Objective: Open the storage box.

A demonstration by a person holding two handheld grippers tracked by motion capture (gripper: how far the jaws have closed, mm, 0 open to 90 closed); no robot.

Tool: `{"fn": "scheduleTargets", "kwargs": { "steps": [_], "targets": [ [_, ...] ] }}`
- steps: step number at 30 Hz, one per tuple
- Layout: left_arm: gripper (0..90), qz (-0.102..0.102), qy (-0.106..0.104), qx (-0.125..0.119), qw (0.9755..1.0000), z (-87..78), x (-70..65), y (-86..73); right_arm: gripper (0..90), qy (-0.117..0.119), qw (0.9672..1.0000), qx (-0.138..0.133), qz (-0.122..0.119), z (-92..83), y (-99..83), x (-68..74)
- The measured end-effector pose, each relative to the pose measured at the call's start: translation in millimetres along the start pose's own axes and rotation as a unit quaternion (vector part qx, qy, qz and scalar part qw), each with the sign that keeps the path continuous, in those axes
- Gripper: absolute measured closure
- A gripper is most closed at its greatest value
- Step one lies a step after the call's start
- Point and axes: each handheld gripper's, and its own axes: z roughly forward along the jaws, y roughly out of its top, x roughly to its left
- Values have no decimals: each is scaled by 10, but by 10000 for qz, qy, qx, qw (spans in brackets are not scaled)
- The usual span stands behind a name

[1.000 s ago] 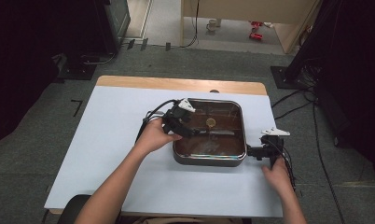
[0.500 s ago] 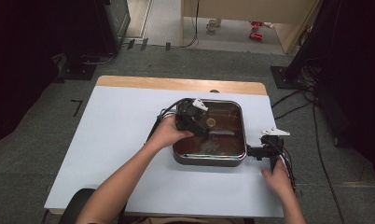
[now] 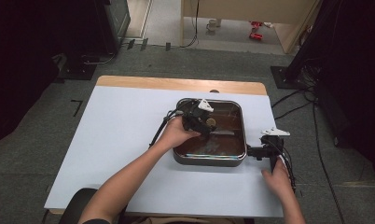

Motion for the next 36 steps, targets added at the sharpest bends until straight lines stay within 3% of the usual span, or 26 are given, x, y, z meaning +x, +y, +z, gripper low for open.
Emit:
{"fn": "scheduleTargets", "kwargs": {
  "steps": [4,7,14,26,30,36],
  "targets": [
    [582,68,139,-28,9999,11,-35,9,0,0,10000,1,1,0,0,0],
    [587,-90,-16,-87,9999,3,4,0,0,1,10000,1,-1,0,0,-1],
    [589,-182,-41,-126,9997,-47,-1,33,0,0,10000,1,4,1,1,-1],
    [590,-125,40,-671,9977,-508,-10,192,0,6,10000,2,-1,2,1,-4],
    [590,-142,137,-683,9975,-612,20,177,0,6,10000,2,0,2,2,-3],
    [590,-371,318,-617,9969,-805,160,50,0,5,10000,3,-1,2,2,-3]
  ]
}}
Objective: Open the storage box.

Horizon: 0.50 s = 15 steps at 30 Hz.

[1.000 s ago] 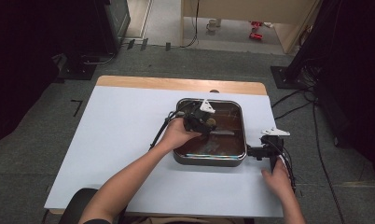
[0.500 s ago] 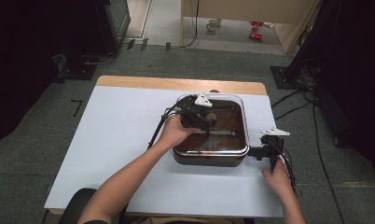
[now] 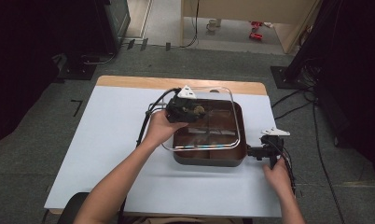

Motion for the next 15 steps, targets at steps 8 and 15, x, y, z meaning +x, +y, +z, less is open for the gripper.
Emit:
{"fn": "scheduleTargets", "kwargs": {
  "steps": [8,15],
  "targets": [
    [589,-202,359,71,9991,-236,181,-159,0,1,10000,1,5,0,0,1],
    [590,-492,588,38,9970,-450,340,-309,0,1,10000,4,12,0,1,1]
  ]
}}
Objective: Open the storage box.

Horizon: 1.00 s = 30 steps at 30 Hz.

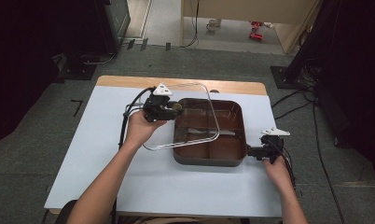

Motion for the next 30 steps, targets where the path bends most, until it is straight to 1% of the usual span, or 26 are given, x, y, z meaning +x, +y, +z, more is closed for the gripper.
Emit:
{"fn": "scheduleTargets", "kwargs": {
  "steps": [1,2,3,6,7,8,9,10,13,18,22,26,30],
  "targets": [
    [590,-28,42,7,10000,-33,35,-23,0,1,10000,0,2,0,0,0],
    [590,-107,118,22,9999,-95,99,-65,0,1,10000,-1,4,0,0,0],
    [590,-152,160,37,9997,-123,131,-86,0,3,10000,0,3,0,0,-1],
    [590,-321,252,68,9991,-192,236,-151,0,5,10000,-4,-7,1,0,-2],
    [590,-321,252,68,9991,-192,236,-151,0,5,10000,-4,-7,1,0,-2],
    [589,-404,336,84,9986,-235,308,-198,0,1,10000,-2,1,1,0,-1],
    [590,-404,336,84,9986,-235,308,-198,0,0,10000,0,2,1,0,-1],
    [589,-468,457,101,9978,-278,376,-241,0,1,10000,-1,0,1,0,-1],
    [590,-562,614,120,9965,-349,485,-304,0,1,10000,0,-3,1,0,-1],
    [590,-750,775,118,9941,-448,681,-417,0,3,10000,-3,-10,1,0,-2],
    [590,-970,916,123,9910,-501,842,-522,0,1,10000,-4,-5,1,0,-1],
    [589,-1120,1047,183,9880,-516,972,-637,0,0,10000,-4,-5,2,0,-1],
    [589,-1272,1104,273,9853,-514,1095,-749,0,1,10000,-4,-6,2,0,-1]
  ]
}}
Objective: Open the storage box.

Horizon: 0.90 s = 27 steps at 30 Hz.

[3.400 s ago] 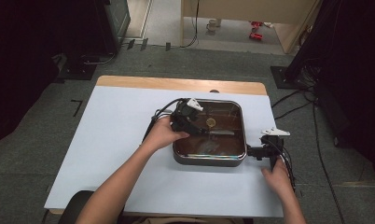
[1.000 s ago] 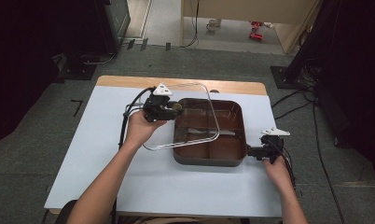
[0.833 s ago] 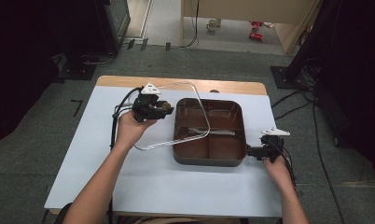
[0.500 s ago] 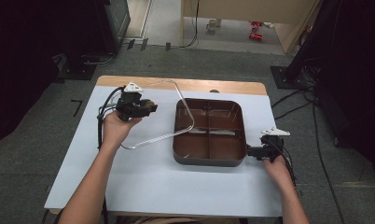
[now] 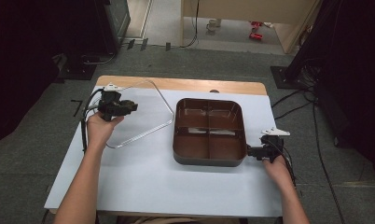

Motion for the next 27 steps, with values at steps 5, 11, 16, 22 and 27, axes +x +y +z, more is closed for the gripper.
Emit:
{"fn": "scheduleTargets", "kwargs": {
  "steps": [5,11,16,22,27],
  "targets": [
    [589,-210,106,109,9997,69,151,-105,0,0,10000,-1,-5,0,0,-1],
    [589,-344,239,296,9987,170,271,-218,0,-1,10000,1,0,0,0,0],
    [588,-447,345,422,9975,240,328,-285,0,-1,10000,-1,-5,0,0,0],
    [587,-455,395,554,9966,299,361,-330,0,-1,10000,0,1,0,0,1],
    [586,-404,413,718,9957,359,355,-352,0,-1,10000,-2,-6,0,0,0]
  ]
}}
